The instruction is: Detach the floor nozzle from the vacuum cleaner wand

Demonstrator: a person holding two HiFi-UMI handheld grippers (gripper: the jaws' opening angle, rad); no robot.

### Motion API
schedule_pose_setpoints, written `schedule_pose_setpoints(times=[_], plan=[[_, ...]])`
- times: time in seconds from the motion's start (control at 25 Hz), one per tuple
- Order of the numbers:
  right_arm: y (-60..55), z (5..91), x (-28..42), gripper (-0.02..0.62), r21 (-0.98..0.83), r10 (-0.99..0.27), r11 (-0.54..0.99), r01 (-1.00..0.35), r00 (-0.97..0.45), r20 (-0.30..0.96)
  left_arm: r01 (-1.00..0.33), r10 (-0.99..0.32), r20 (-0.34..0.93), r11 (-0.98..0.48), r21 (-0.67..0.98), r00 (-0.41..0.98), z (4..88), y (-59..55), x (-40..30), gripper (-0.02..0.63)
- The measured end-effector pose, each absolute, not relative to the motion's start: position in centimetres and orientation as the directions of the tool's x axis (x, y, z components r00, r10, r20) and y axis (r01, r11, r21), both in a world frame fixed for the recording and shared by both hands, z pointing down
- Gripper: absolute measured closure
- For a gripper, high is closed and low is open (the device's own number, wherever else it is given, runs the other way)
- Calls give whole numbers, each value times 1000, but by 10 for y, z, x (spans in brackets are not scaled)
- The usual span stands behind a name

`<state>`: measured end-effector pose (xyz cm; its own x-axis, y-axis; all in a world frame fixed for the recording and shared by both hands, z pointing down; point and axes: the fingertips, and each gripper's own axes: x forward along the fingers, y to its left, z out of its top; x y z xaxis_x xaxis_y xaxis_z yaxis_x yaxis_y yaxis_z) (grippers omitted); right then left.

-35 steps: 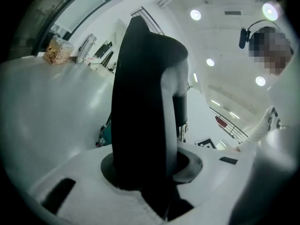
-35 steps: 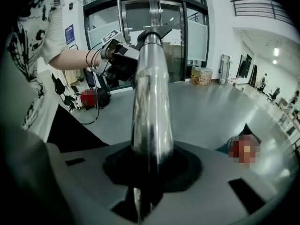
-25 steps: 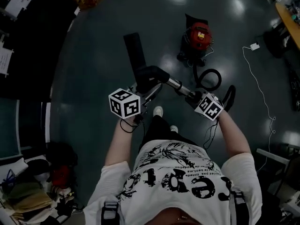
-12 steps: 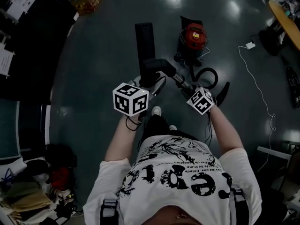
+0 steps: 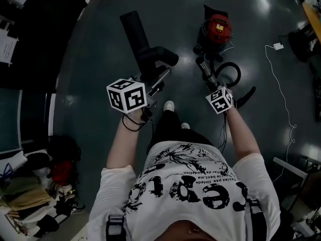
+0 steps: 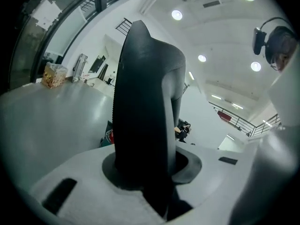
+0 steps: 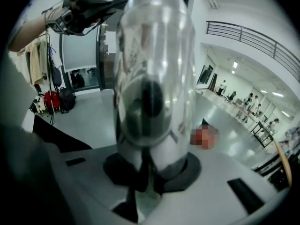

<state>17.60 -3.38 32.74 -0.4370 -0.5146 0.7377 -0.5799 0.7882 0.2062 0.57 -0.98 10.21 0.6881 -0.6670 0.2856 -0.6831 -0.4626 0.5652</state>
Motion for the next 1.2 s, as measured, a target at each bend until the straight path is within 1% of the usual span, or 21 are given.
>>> schedule_pose_setpoints(times=[0.16, 0.32, 0.44, 0.52, 0.64, 0.8, 0.92, 1.04, 1.12, 1.2], plan=[[-40, 343, 166, 509, 202, -464, 834, -514, -453, 761, -689, -648, 337, -419, 592, 683, 139, -13, 7, 500], [-41, 367, 145, 509, 177, -395, 877, -448, -460, 795, -662, -624, 317, -457, 594, 715, 178, -15, 9, 500], [-40, 397, 130, 509, 132, -336, 898, -421, -461, 821, -679, -615, 335, -493, 543, 714, 223, -18, 3, 500], [-44, 426, 124, 509, 118, -302, 911, -394, -448, 841, -691, -616, 352, -484, 537, 705, 262, -27, -6, 499], [-58, 483, 119, 508, 127, -273, 929, -347, -413, 869, -734, -627, 413, -421, 533, 660, 338, -49, -36, 499], [-64, 575, 115, 508, 129, -225, 953, -273, -358, 906, -784, -606, 519, -329, 526, 603, 439, -73, -78, 499], [-80, 640, 113, 508, 130, -203, 963, -235, -323, 924, -798, -604, 542, -304, 521, 584, 506, -97, -97, 499], [-93, 706, 112, 508, 141, -195, 970, -200, -288, 937, -790, -609, 546, -243, 562, 575, 578, -111, -108, 499], [-107, 753, 115, 506, 150, -199, 970, -189, -270, 942, -774, -609, 542, -202, 600, 579, 630, -121, -113, 499], [-123, 800, 119, 506, 152, -201, 969, -197, -256, 946, -769, -596, 550, -190, 611, 585, 687, -131, -119, 499]])
